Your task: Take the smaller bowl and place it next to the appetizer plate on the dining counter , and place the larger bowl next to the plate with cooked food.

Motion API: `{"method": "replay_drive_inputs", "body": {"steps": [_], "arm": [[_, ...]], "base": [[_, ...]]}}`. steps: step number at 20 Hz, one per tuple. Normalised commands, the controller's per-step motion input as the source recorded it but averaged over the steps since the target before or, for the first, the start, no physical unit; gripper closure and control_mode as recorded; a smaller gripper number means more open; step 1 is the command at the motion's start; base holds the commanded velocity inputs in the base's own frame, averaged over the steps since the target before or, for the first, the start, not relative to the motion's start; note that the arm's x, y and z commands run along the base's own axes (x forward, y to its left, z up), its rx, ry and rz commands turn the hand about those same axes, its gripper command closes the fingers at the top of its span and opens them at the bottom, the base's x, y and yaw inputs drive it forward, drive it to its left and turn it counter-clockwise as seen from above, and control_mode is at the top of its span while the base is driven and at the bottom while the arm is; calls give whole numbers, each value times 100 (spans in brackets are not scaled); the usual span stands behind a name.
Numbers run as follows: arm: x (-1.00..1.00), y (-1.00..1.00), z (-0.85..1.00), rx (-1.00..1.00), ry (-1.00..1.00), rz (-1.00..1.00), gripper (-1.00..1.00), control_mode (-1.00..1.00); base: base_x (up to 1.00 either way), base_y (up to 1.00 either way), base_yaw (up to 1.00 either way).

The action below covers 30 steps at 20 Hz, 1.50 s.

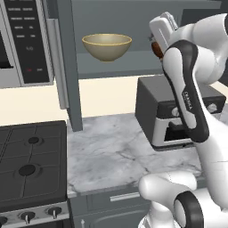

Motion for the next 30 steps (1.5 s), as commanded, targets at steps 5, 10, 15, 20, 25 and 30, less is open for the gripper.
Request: {"method": "replay_drive_inputs", "body": {"steps": [5, 10, 15, 20, 25, 30], "arm": [[69, 25, -13, 0, 3, 0, -100, -100], [55, 20, -7, 0, 0, 0, -100, -100], [52, 14, -13, 0, 0, 0, -100, -100], [52, 18, -13, 0, 0, 0, -100, -100], [54, 9, -14, 0, 1, 0, -100, -100], [55, 8, -11, 0, 1, 0, -100, -100]], "base": [[0, 0, 0], [0, 0, 0], [0, 0, 0], [0, 0, 0], [0, 0, 0], [0, 0, 0]]}}
